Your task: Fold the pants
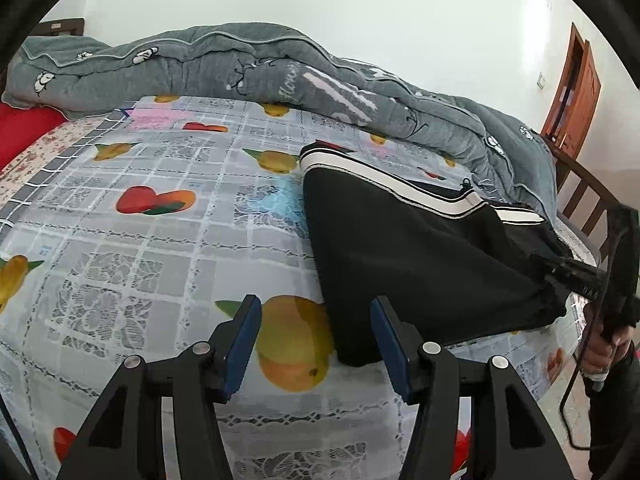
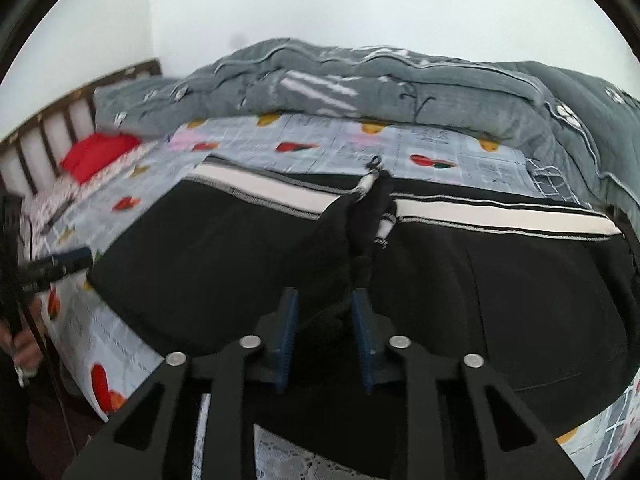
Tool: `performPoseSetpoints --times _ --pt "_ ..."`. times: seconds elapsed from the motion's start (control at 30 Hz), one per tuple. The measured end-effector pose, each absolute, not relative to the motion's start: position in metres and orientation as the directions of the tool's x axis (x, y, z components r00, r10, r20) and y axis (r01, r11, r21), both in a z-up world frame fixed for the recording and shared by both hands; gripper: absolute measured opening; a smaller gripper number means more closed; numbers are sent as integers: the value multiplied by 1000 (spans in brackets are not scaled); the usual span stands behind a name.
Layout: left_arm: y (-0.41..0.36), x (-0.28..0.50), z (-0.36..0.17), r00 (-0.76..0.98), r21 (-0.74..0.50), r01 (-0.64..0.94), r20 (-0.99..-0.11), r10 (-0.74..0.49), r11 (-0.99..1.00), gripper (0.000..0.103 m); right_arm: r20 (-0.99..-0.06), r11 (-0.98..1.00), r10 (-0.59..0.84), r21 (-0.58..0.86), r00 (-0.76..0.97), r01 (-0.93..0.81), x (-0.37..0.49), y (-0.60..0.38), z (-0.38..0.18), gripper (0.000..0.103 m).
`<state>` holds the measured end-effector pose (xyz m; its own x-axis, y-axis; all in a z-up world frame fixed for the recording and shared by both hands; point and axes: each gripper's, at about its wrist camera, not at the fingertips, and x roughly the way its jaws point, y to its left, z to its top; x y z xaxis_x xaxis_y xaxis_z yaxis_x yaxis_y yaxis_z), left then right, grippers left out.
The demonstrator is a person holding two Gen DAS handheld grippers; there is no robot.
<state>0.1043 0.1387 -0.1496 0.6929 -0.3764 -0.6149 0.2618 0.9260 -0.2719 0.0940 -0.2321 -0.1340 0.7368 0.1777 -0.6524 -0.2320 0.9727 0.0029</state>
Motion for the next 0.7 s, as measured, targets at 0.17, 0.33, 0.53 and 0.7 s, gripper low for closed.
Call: performPoseSetpoints --times 0.17,0.33,0.53,0.7 --pt "130 100 -149 686 -265 294 -611 -396 918 55 -648 974 182 16 739 -226 92 -236 -137 21" --pt "123 90 -151 656 -255 363 -613 -441 896 60 -627 976 175 10 759 -217 88 -239 -135 13" --pt "115 86 -160 640 -217 368 -646 -415 904 60 -611 978 177 24 772 -206 83 -241 -133 11" --pt "108 87 -163 641 -188 363 -660 -391 913 60 -595 978 186 37 782 -205 80 -243 -130 10"
